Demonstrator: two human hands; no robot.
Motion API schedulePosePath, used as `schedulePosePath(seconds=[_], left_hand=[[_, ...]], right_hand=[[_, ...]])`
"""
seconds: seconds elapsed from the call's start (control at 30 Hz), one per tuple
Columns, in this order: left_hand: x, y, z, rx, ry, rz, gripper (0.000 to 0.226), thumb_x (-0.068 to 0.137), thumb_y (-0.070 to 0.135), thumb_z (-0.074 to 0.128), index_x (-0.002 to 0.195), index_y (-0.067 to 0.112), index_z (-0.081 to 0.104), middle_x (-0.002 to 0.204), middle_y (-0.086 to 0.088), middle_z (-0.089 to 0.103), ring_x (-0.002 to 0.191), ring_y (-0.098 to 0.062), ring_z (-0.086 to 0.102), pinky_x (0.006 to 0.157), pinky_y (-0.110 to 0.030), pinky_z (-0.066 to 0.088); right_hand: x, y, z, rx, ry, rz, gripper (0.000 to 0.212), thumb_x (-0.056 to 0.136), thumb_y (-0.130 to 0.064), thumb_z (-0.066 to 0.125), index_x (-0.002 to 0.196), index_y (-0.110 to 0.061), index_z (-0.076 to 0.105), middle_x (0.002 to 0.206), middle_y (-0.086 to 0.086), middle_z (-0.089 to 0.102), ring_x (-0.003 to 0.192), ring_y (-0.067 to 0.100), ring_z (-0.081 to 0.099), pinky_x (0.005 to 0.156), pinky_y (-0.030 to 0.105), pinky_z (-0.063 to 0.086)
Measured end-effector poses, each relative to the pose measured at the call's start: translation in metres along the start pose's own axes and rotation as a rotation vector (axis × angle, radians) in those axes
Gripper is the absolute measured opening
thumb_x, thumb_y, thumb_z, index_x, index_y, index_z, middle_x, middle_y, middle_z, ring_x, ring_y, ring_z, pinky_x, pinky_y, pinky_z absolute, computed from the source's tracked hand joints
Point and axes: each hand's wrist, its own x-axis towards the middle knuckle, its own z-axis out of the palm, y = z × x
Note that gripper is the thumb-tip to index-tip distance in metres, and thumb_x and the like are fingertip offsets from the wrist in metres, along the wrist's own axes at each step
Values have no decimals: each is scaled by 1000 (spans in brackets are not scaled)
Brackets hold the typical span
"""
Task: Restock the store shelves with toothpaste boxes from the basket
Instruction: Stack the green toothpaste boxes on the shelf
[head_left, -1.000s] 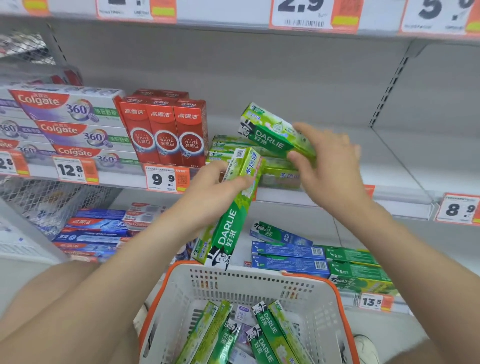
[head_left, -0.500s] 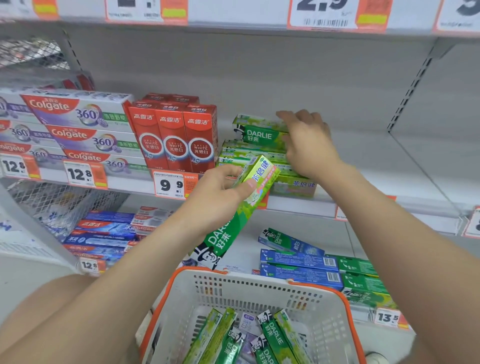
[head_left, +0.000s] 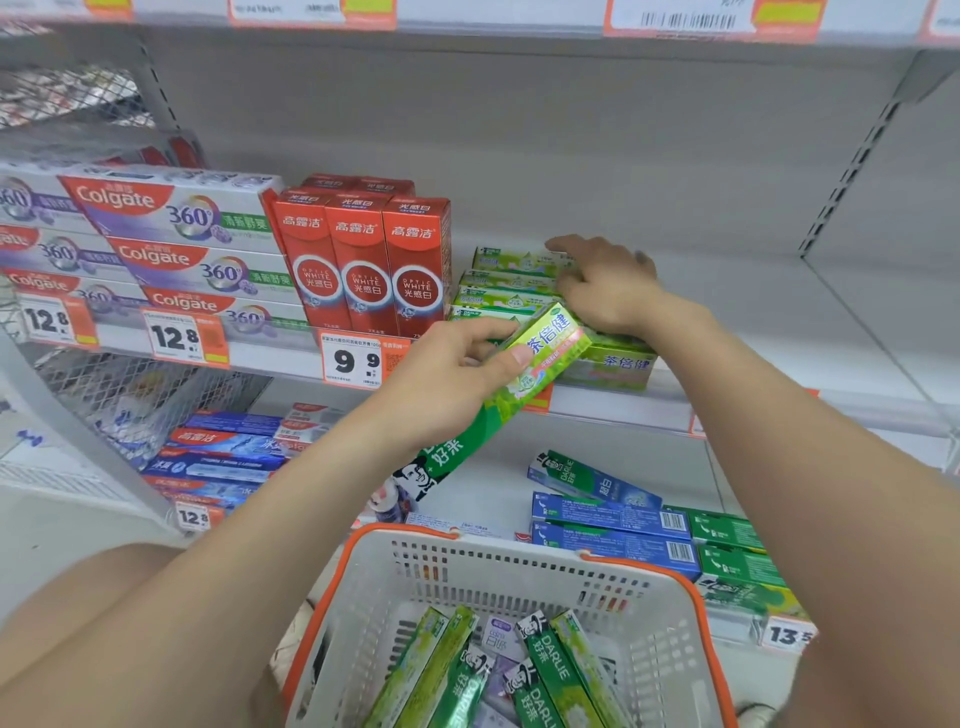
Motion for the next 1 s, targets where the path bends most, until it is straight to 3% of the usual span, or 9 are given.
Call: schedulePosePath(seconds=[0.1,0.2,0.4,0.5,0.57,0.63,0.73,0.83,1.0], left_hand=[[-1,-1,2,18,18,3,37,103,33,65,139,26,66,107,7,77,93,-4,73,85,-23,58],[-2,-2,3,21,15,18,35,103,32,65,138,26,66,108,4,76,92,-5,73,85,-23,58],[0,-4,4,9,38,-18,34,100,38,69,131,24,65,109,4,76,102,-14,73,97,-46,58],[2,1,2,-18,52,-47,31,97,39,72,120,21,65,106,2,77,99,-14,74,97,-45,59],[0,5,1,-13,35,-48,29,97,39,72,118,20,66,102,1,79,95,-13,76,97,-46,58],[-2,10,-1,-12,-3,-34,31,97,41,72,119,21,67,99,2,81,95,-15,77,99,-50,56],[-6,17,-2,-4,-77,10,33,95,41,73,122,23,69,100,6,81,99,-9,76,104,-46,54],[-10,22,2,-8,-105,116,30,95,32,77,122,21,71,106,4,80,103,-7,75,103,-38,56],[-15,16,9,436,372,428,36,98,38,70,128,20,61,127,6,62,116,-13,58,101,-36,46]], right_hand=[[0,-1,0,-72,-70,63,57,103,-53,34,159,-46,31,166,2,34,153,34,27,119,67,7],[-2,-3,-2,-55,-112,94,60,100,-62,33,159,-49,28,166,2,33,151,36,27,116,61,20],[-12,-2,-7,16,-76,-69,53,99,-52,33,149,-43,47,154,-2,53,142,28,45,117,56,23],[-26,-3,-5,78,63,-117,44,106,-39,33,128,-19,65,130,9,68,126,34,56,119,53,25],[-42,-7,-9,251,259,-119,41,102,-35,37,106,-12,71,102,14,71,103,36,62,98,41,48],[-66,-18,-19,493,375,-108,43,97,-40,43,96,-13,76,91,16,71,90,33,63,81,41,52],[-110,-31,-36,748,135,-202,32,101,-37,58,104,-12,78,78,1,74,73,21,67,65,32,55],[-136,-26,-40,788,-61,-247,17,100,-32,70,106,-17,77,74,0,72,62,14,63,52,38,54],[-134,7,-47,1015,264,9,28,102,-32,67,95,-4,67,70,8,66,49,25,59,47,30,47]])
